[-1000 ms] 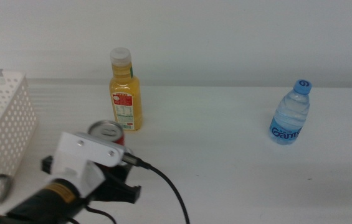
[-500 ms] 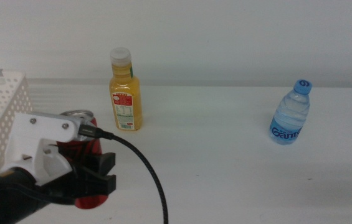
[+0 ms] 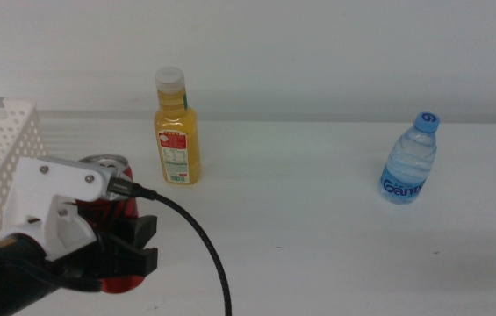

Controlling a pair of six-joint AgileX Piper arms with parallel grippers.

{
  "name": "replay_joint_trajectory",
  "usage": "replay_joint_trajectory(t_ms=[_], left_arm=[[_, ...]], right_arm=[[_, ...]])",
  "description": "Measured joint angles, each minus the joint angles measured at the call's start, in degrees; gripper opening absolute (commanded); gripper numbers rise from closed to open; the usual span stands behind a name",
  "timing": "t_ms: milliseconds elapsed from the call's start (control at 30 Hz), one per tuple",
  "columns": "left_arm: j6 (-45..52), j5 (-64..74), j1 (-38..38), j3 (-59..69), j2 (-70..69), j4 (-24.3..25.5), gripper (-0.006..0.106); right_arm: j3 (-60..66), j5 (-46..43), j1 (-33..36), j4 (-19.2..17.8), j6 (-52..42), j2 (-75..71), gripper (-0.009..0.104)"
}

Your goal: Use arms to grab the bottles and put them into the dustbin to the left of the table.

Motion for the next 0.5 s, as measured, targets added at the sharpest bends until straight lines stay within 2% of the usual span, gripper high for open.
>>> replay_joint_trajectory(t_ms=[33,133,233,333,500], left_arm=[[-3.6,0.2,0.0,0.0,0.0,3.2,-0.002],[-17.9,0.6,0.0,0.0,0.0,17.7,-0.002],[-30.5,3.4,0.6,-0.6,0.0,29.3,-0.002],[-36.7,11.6,2.8,-2.7,0.0,34.9,-0.002],[-38.5,29.3,10.6,-9.7,0.0,39.4,-0.002]], right_arm=[[0.0,0.0,0.0,0.0,0.0,0.0,0.093],[0.0,0.0,0.0,0.0,0.0,0.0,0.093],[0.0,0.0,0.0,0.0,0.0,0.0,0.093],[0.0,0.0,0.0,0.0,0.0,0.0,0.093],[0.0,0.0,0.0,0.0,0.0,0.0,0.093]])
